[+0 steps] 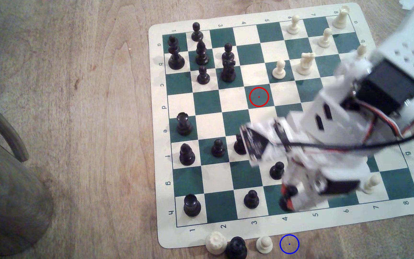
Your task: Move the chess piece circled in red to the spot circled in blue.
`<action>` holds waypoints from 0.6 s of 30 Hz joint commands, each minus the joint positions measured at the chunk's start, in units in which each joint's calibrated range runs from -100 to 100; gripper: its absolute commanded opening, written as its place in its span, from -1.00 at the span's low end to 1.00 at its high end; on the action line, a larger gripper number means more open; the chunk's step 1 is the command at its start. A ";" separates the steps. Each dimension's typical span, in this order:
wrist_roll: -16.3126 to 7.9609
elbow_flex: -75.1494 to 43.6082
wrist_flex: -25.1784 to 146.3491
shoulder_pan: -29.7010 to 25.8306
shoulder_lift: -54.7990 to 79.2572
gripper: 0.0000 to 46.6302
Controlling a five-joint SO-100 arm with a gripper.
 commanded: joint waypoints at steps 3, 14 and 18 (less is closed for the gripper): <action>0.54 -6.33 -3.17 -5.02 1.57 -0.91; 2.00 -7.41 -5.95 -4.55 8.62 -0.90; 2.05 -4.79 -5.30 -4.86 8.28 -0.90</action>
